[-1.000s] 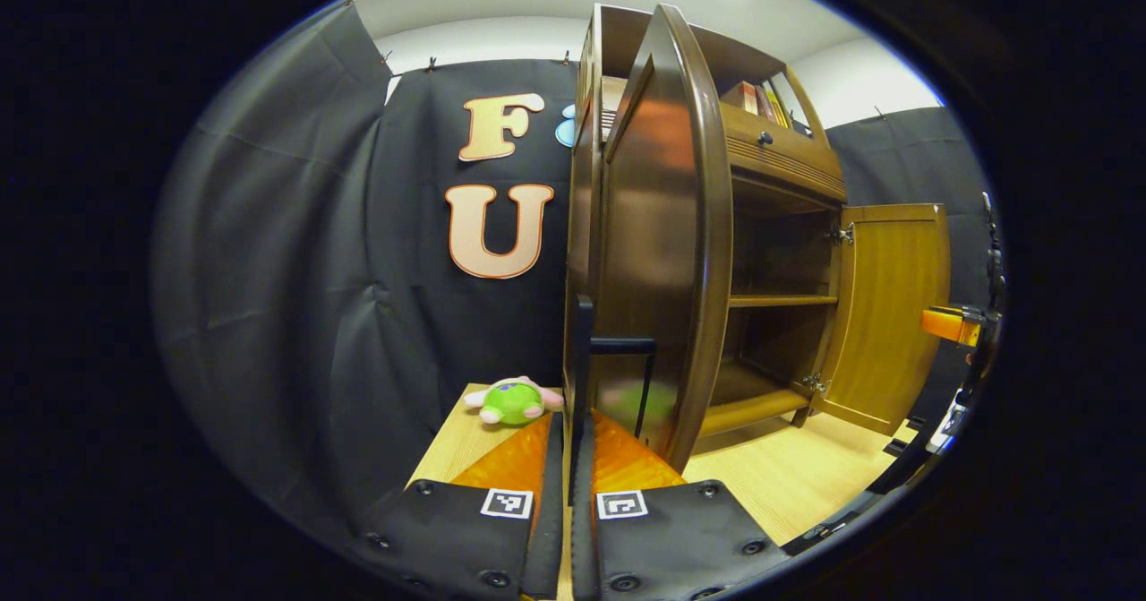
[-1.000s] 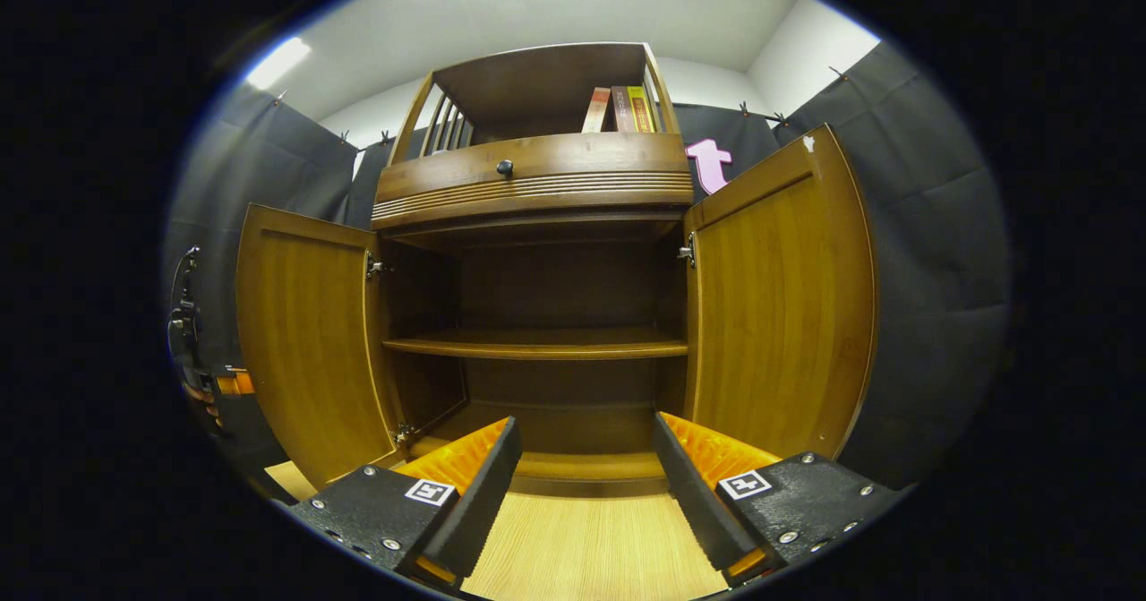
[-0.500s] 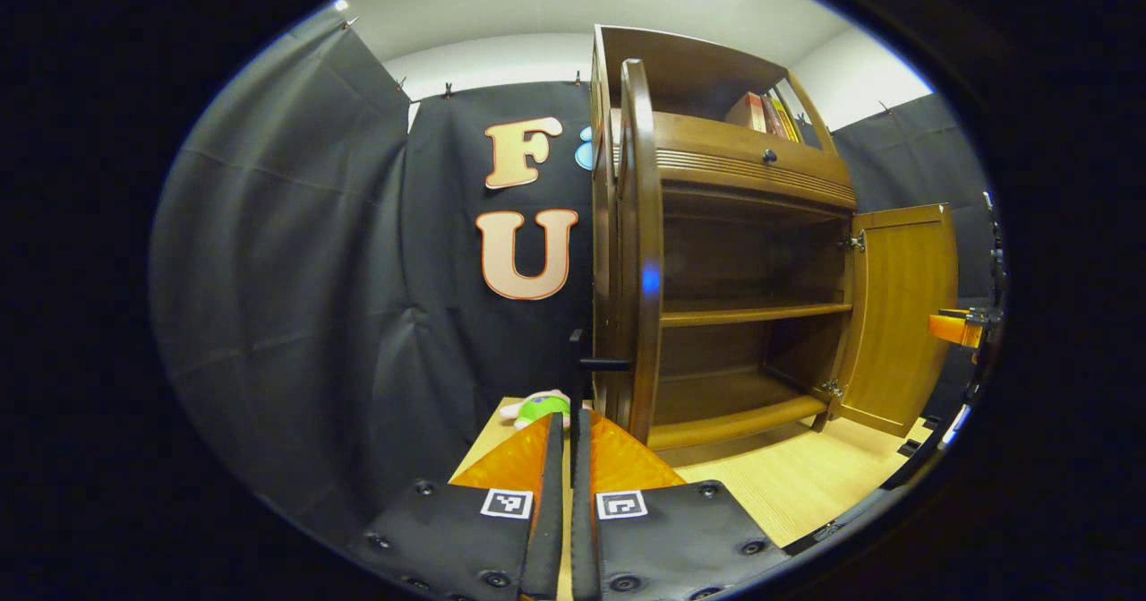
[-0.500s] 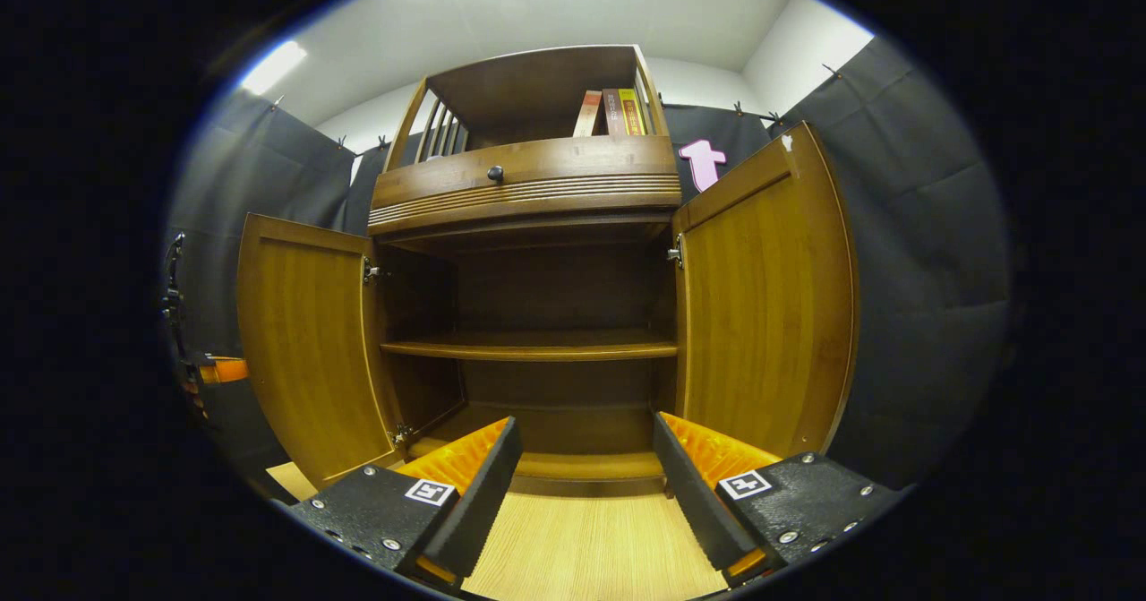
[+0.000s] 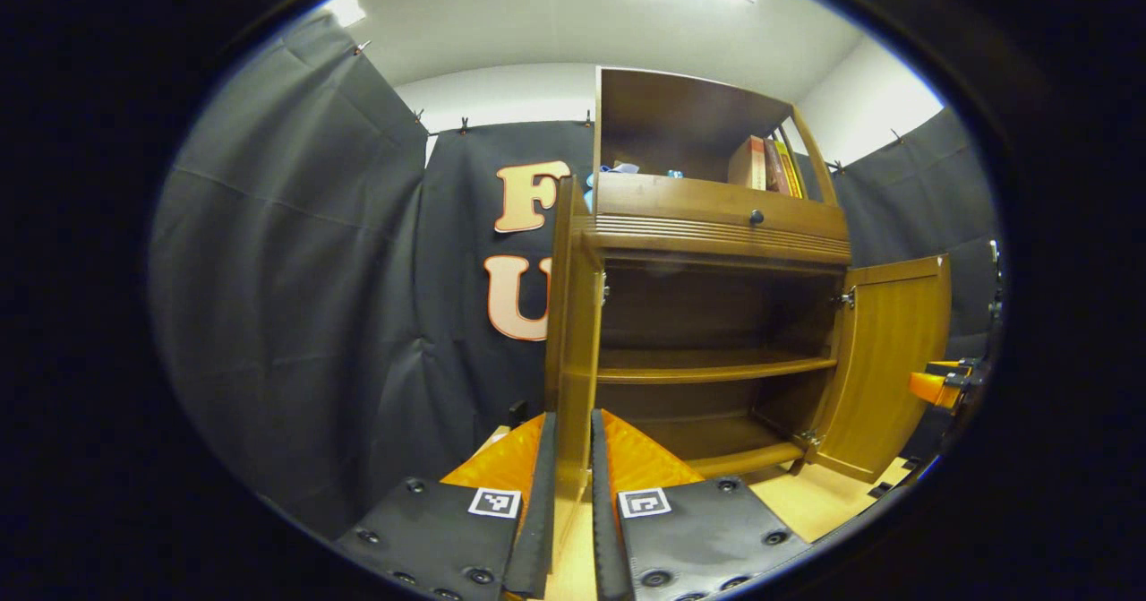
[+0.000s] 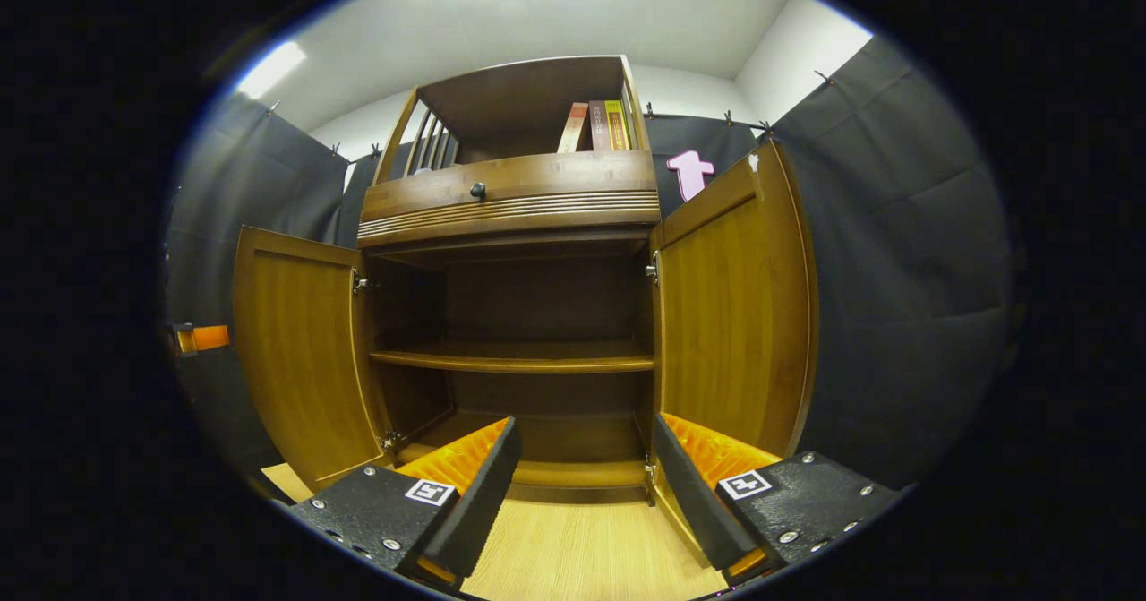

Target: Open the right door of the double-door shoe cabinet with the right hand, and open the left door with the left hand.

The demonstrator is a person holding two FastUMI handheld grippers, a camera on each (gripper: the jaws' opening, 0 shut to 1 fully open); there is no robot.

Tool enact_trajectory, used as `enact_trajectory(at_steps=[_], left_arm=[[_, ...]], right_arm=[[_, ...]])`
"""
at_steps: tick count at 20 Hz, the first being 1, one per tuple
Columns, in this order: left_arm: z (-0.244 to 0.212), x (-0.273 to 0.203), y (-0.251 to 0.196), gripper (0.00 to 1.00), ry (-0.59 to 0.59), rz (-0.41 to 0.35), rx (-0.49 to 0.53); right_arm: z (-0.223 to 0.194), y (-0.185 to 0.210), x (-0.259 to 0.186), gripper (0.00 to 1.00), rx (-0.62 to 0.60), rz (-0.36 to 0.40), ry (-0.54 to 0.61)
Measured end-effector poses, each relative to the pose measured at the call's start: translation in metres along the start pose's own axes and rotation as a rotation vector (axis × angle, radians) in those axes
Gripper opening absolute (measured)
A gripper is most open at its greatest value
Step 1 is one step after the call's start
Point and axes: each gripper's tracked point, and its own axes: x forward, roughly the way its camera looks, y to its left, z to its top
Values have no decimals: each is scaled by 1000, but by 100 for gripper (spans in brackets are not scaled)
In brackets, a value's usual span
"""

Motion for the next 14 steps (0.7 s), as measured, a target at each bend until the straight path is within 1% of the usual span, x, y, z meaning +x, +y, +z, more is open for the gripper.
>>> enact_trajectory(at_steps=[2,3,4,7,8,10,12,13,14], left_arm=[[1,-1,-3,31,3,-9,3],[3,-2,-6,34,4,-19,11],[3,-2,-5,37,7,-13,23],[5,-2,-11,48,4,-34,24],[6,-2,-16,49,-1,-50,18],[10,-1,-17,67,-13,-50,19],[13,1,-18,70,-27,-53,27],[15,2,-20,75,-33,-60,31],[16,2,-21,75,-37,-66,34]], right_arm=[[3,-3,0,100,3,-2,-4],[4,-5,-1,92,3,-2,-6],[5,-6,-1,100,2,-3,-7],[8,-10,-2,100,-6,-4,-8],[9,-11,-2,100,-7,-5,-12],[14,-14,-2,100,-5,-5,-20],[16,-16,-2,100,-11,-8,-26],[18,-17,-3,100,-15,-10,-29],[19,-18,-4,92,-16,-12,-31]])
